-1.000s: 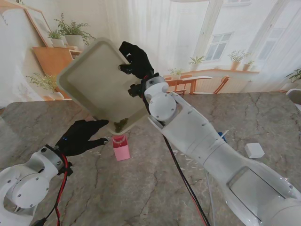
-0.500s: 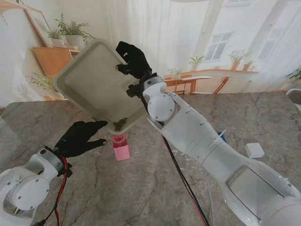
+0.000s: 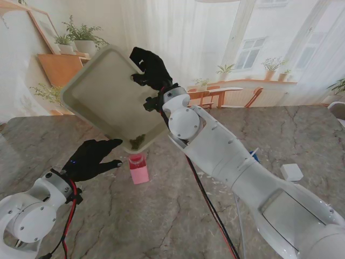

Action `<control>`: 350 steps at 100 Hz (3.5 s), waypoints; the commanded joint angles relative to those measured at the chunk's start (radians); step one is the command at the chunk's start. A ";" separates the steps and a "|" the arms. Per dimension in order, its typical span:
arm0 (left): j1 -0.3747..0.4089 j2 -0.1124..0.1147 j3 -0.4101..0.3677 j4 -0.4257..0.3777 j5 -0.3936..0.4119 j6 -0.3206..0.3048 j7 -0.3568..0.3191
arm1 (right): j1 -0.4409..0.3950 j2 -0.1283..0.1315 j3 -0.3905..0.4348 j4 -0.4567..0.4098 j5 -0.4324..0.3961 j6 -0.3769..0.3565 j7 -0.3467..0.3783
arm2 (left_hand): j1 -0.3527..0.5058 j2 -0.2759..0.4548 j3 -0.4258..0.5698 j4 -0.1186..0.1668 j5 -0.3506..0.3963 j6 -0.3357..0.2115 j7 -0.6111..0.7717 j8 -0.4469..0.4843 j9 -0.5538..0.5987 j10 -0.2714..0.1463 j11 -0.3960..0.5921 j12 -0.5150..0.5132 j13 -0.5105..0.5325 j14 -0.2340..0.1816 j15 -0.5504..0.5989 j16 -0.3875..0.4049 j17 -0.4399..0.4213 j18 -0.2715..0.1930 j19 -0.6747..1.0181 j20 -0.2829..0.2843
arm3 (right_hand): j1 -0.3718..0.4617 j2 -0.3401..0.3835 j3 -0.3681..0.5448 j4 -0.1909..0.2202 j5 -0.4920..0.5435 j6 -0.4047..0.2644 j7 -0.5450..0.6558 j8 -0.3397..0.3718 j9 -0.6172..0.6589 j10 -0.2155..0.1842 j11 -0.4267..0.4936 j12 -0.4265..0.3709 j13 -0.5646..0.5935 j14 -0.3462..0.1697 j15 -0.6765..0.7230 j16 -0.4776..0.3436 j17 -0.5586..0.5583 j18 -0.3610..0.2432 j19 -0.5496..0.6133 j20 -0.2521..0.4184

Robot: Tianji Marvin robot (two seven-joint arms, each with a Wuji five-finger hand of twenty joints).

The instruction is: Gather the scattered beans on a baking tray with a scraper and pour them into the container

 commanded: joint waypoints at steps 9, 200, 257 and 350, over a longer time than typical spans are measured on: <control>0.007 -0.003 0.001 -0.004 0.001 0.004 0.003 | 0.011 -0.005 0.003 -0.009 -0.008 -0.017 0.005 | 0.016 0.045 -0.012 0.002 0.012 -0.007 0.001 -0.001 0.006 -0.023 -0.006 0.013 0.010 0.005 0.010 -0.006 0.001 0.022 -0.016 0.028 | 0.160 0.019 0.153 0.034 0.011 -0.024 0.034 0.030 0.052 -0.163 0.096 0.054 0.040 -0.073 0.077 0.042 0.081 -0.069 0.158 0.037; 0.071 -0.011 -0.007 -0.024 0.031 0.014 0.055 | -0.044 0.024 0.001 -0.107 -0.122 -0.069 -0.043 | 0.016 0.043 -0.012 0.002 0.014 -0.007 0.001 -0.001 0.008 -0.025 -0.005 0.012 0.013 0.006 0.010 -0.006 0.003 0.024 -0.015 0.031 | 0.158 0.018 0.156 0.036 0.012 -0.027 0.035 0.028 0.056 -0.163 0.094 0.054 0.046 -0.075 0.075 0.043 0.089 -0.075 0.157 0.038; 0.088 -0.013 -0.012 -0.032 0.039 0.016 0.066 | -0.081 0.041 0.005 -0.170 -0.161 -0.073 -0.055 | 0.017 0.042 -0.012 0.002 0.015 -0.007 0.001 -0.002 0.008 -0.021 -0.006 0.012 0.014 0.007 0.011 -0.005 0.004 0.023 -0.015 0.031 | 0.155 0.002 0.171 0.039 0.016 -0.024 0.035 0.026 0.063 -0.160 0.090 0.053 0.059 -0.071 0.082 0.046 0.103 -0.077 0.172 0.044; 0.090 -0.015 -0.017 -0.036 0.050 0.009 0.084 | -0.081 0.032 0.020 -0.174 -0.188 -0.009 -0.120 | 0.017 0.045 -0.012 0.002 0.012 -0.007 0.000 -0.002 0.006 -0.022 -0.006 0.013 0.008 0.005 0.008 -0.006 0.004 0.019 -0.013 0.030 | 0.157 0.017 0.159 0.039 0.004 -0.018 0.033 0.026 0.052 -0.154 0.090 0.047 0.050 -0.076 0.075 0.038 0.099 -0.089 0.165 0.034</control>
